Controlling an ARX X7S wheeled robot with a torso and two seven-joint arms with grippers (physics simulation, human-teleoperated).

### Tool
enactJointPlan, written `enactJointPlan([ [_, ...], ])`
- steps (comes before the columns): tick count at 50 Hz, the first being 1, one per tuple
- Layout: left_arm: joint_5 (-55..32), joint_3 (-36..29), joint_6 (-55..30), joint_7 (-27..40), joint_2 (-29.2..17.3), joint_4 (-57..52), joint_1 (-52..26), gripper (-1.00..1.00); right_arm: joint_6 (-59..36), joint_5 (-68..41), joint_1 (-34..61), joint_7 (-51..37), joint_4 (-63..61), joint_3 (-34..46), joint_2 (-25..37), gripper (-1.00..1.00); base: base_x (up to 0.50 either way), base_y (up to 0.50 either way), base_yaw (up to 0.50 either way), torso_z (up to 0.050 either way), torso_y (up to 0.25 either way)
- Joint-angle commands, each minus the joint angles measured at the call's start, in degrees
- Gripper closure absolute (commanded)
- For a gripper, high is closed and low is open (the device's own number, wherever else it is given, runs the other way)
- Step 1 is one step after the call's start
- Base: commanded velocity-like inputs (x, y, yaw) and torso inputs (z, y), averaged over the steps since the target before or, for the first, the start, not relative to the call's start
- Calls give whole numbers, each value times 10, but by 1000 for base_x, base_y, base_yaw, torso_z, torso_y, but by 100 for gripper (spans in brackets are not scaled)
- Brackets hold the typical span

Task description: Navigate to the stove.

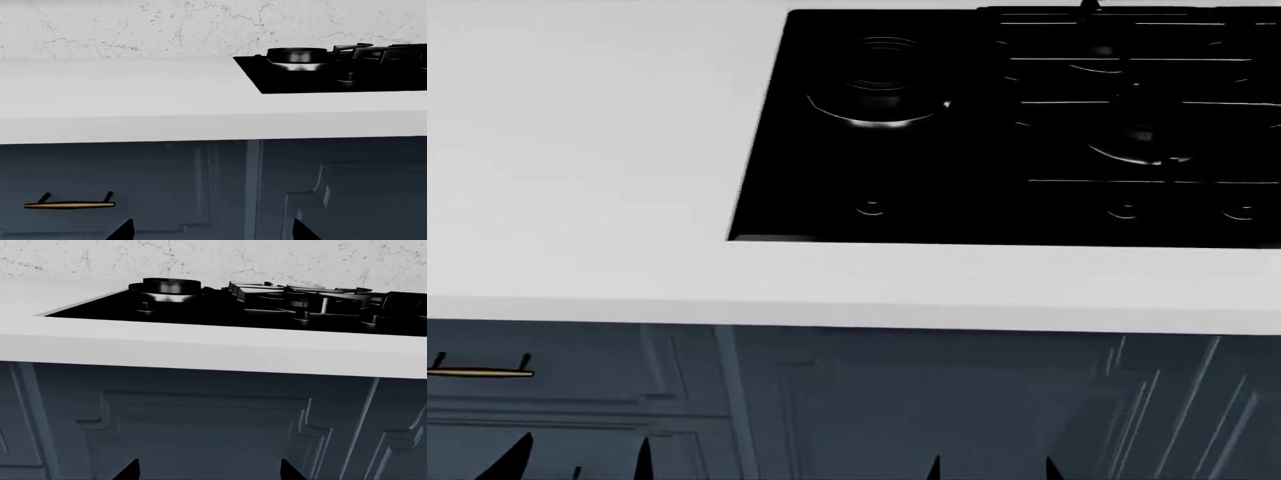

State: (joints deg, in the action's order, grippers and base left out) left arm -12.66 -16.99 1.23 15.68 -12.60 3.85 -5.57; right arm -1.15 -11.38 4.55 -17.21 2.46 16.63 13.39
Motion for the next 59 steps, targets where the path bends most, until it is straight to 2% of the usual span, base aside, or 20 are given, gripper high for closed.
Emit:
enactJointPlan([
  [1,-2,-3,-2,3,-2,-2,-1,-100,-1,-2,0,-2,-1,2,2,-100,-5,-500,0,0,0],
  [59,-10,-15,7,11,-10,4,-4,-100,5,-9,1,-15,-2,13,10,-100,-2,-500,0,0,0],
])
